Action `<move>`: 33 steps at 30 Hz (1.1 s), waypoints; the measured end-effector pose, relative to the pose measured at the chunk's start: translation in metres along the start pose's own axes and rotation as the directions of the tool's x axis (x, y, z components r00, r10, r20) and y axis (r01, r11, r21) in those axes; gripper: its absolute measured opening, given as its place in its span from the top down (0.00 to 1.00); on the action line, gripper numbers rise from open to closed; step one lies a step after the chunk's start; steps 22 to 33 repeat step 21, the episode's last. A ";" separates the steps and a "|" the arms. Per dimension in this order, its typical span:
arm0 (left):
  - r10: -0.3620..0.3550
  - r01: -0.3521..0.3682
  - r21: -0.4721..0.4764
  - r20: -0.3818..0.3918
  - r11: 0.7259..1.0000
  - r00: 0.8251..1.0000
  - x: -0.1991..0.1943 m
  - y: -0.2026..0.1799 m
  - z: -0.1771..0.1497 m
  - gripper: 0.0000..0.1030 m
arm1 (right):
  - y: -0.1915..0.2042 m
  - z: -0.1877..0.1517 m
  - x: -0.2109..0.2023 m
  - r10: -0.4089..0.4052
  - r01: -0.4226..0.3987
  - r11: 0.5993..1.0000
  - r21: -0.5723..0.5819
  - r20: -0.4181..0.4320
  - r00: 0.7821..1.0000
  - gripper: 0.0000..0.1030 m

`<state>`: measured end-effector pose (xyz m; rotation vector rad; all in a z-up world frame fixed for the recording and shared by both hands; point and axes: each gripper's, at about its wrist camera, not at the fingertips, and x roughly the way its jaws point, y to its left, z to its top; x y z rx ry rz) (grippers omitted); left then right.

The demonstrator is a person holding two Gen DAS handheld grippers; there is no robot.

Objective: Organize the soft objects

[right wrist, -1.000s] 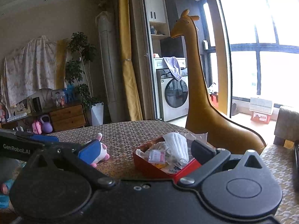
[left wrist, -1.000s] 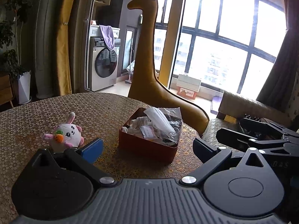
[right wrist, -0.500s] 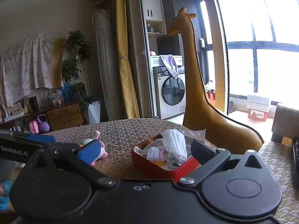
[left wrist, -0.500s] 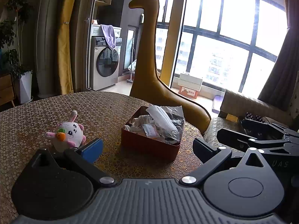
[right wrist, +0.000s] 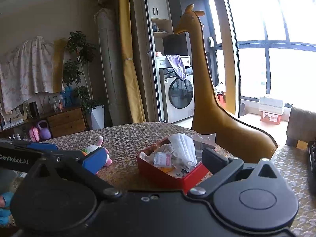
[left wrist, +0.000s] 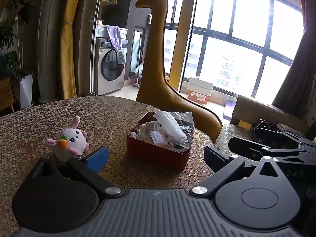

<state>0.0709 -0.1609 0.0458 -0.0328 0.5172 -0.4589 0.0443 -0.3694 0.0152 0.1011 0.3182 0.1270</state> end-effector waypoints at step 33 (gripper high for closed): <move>0.002 -0.002 -0.005 -0.009 1.000 1.000 0.004 0.002 -0.001 0.00 | 0.000 -0.001 0.001 0.002 -0.001 1.000 0.002 -0.007 1.000 0.00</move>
